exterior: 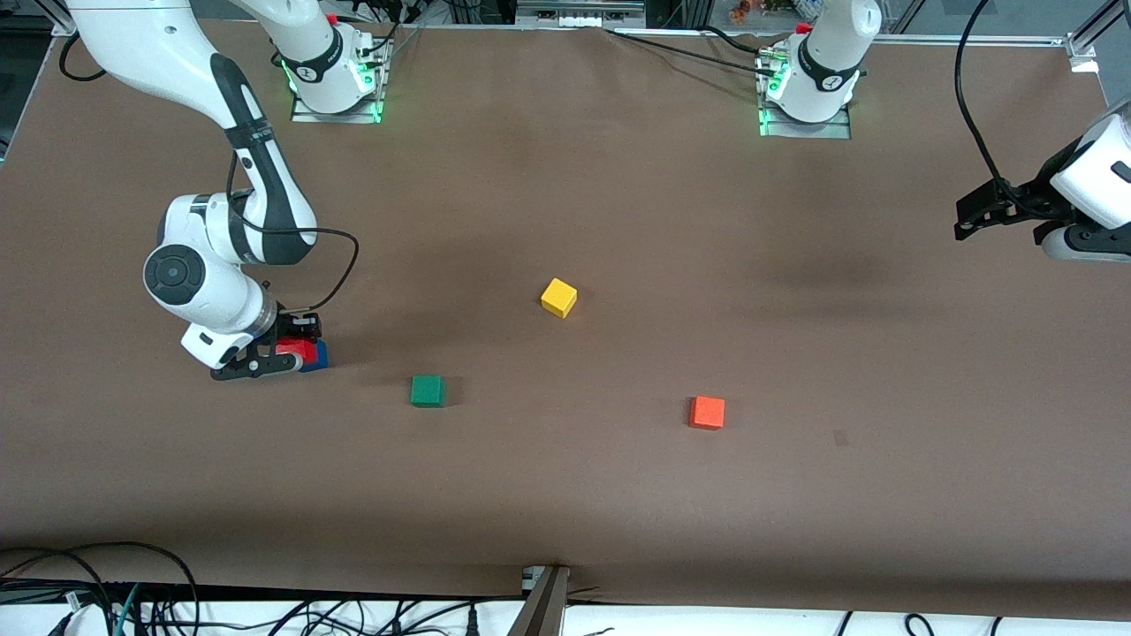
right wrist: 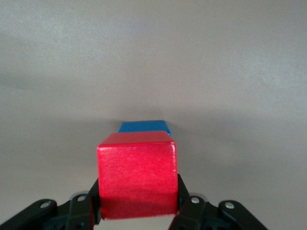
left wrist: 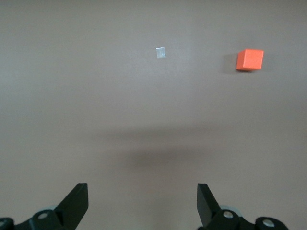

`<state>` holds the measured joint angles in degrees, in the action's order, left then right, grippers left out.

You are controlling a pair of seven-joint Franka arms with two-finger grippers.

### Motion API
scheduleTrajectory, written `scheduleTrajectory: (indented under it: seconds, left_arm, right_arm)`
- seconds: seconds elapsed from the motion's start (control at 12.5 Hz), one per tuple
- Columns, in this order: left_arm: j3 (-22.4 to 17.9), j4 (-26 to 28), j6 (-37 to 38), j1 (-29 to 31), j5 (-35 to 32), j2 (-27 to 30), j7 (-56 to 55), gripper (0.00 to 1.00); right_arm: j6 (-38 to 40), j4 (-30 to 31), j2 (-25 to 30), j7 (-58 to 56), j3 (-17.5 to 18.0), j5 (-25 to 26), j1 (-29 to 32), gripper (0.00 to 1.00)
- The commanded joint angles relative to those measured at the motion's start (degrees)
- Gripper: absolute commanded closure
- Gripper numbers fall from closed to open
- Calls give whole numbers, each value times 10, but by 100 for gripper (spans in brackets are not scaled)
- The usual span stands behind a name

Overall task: Pass red block to right arm, stack on blue
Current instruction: 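Open the right gripper to release the red cube on the blue cube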

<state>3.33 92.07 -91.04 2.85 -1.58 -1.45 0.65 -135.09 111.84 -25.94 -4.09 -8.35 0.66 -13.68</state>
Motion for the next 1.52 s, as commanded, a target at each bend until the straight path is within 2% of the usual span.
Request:
scheduleTrajectory:
  seconds: [0.0, 0.48, 1.44]
  left_arm:
    - [0, 4, 5, 1, -6, 14, -14, 0]
    - [0, -41, 11, 1, -7, -5, -13, 0]
    - [4, -38, 14, 1, -5, -7, -7, 0]
  right_arm:
    - [-5, 9, 12, 10, 0, 7, -1, 100]
    - [-2, 8, 15, 10, -2, 7, -1, 100]
    - [-7, 7, 12, 13, -8, 7, -6, 100]
